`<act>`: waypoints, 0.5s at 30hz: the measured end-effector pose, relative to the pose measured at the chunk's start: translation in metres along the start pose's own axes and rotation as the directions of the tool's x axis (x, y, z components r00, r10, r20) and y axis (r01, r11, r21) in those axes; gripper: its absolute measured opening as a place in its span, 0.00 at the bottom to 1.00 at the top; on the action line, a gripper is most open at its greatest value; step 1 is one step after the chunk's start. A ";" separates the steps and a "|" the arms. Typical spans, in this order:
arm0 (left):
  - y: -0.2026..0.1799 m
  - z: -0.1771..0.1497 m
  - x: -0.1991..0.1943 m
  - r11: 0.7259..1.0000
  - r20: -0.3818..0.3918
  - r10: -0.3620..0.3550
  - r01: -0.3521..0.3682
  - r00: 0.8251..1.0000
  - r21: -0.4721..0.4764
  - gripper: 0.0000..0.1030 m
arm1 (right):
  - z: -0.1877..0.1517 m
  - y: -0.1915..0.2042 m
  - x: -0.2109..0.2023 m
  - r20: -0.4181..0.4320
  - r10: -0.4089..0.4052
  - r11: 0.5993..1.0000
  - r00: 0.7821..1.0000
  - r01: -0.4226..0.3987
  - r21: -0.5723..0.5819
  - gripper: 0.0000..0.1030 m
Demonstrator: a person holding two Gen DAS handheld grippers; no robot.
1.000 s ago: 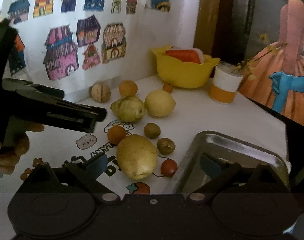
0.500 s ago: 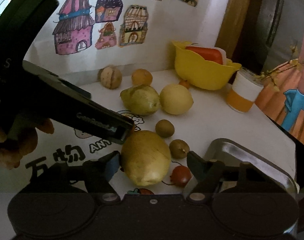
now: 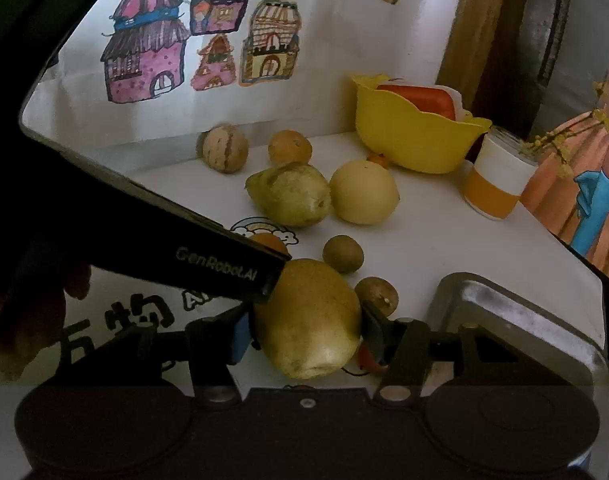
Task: Organize fruits
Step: 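Grasp the small orange with the left tool while the right tool grasps the large brown potato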
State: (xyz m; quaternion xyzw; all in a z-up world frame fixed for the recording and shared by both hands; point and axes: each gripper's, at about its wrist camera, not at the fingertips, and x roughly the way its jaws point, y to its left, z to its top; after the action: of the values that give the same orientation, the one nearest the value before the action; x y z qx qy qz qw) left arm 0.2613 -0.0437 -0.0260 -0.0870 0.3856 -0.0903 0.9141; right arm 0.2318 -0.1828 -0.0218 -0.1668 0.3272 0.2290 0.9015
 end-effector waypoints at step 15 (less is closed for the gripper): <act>0.000 -0.005 -0.015 0.999 -0.023 0.021 -0.022 1.000 -0.024 0.27 | -0.007 0.003 -0.014 -0.009 0.036 0.997 0.999 -0.035 0.069 0.55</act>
State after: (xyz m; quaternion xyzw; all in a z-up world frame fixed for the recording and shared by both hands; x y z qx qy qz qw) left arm 0.2478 -0.0412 -0.0189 -0.0928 0.3979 -0.0767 0.9095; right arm 0.2167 -0.1879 -0.0179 -0.1309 0.3424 0.2328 0.9008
